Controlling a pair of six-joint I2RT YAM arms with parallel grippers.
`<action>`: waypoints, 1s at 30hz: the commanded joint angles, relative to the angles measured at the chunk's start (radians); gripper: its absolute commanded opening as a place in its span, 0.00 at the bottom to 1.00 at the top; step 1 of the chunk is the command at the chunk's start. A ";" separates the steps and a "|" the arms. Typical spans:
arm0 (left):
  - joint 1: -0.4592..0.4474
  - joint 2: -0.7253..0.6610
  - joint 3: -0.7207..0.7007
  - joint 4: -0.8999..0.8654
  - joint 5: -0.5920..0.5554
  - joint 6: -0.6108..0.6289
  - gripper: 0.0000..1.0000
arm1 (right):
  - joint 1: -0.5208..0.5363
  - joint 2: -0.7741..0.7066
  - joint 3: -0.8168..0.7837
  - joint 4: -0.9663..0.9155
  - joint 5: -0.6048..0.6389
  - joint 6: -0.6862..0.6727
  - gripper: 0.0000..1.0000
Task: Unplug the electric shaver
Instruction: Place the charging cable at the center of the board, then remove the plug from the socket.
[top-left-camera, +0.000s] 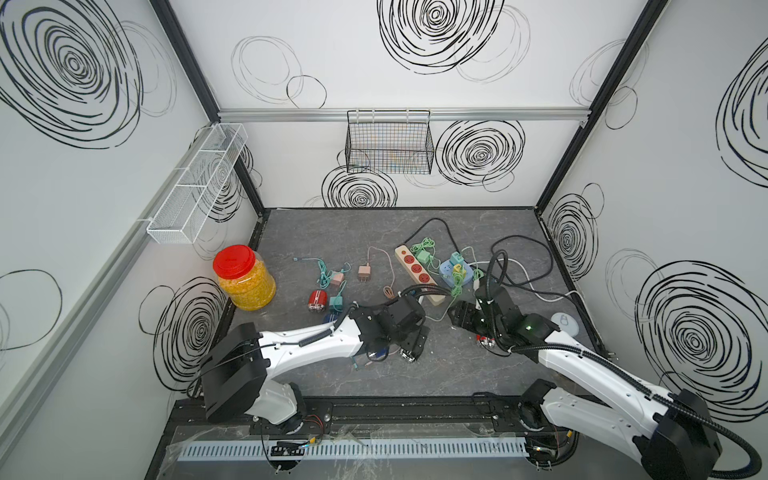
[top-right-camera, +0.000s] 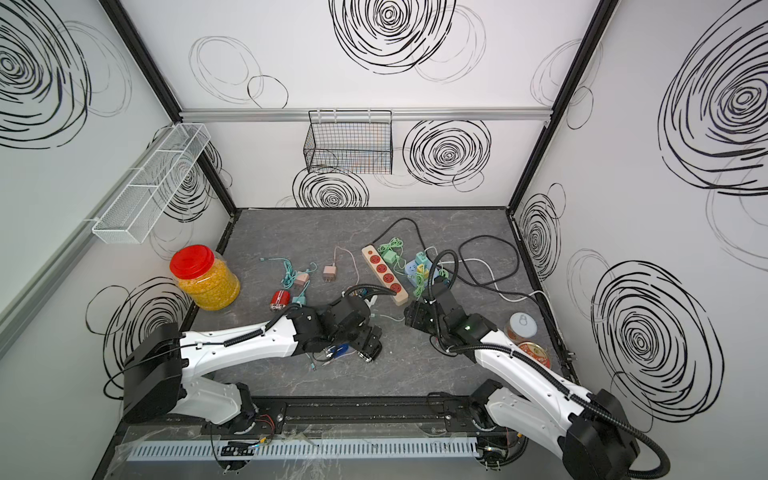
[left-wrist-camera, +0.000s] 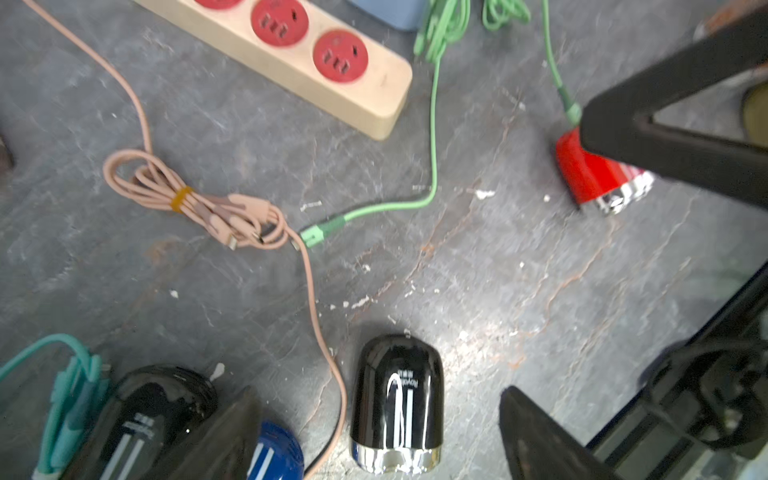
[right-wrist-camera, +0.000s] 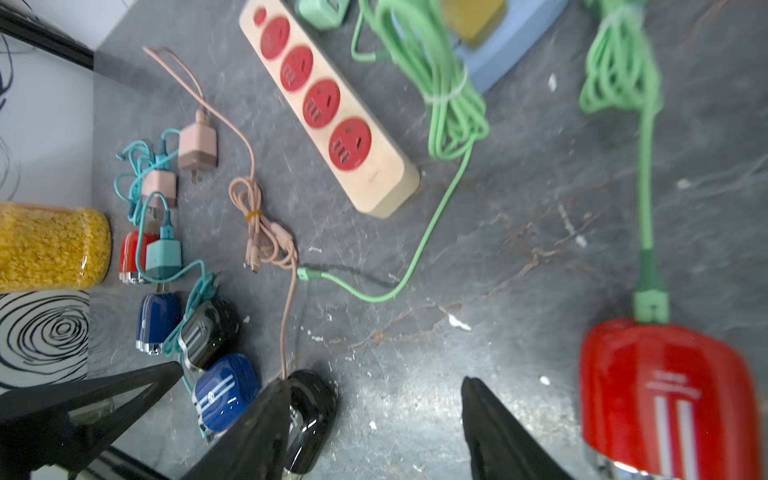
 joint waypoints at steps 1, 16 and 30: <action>0.074 0.024 0.094 -0.007 0.036 0.025 0.84 | -0.062 -0.040 0.061 -0.029 0.120 -0.107 0.67; 0.273 0.683 0.997 -0.279 0.126 0.170 0.20 | -0.236 0.449 0.447 -0.058 0.077 -0.290 0.78; 0.295 0.910 1.223 -0.323 0.284 0.107 0.07 | -0.254 0.628 0.476 0.010 0.066 -0.381 0.74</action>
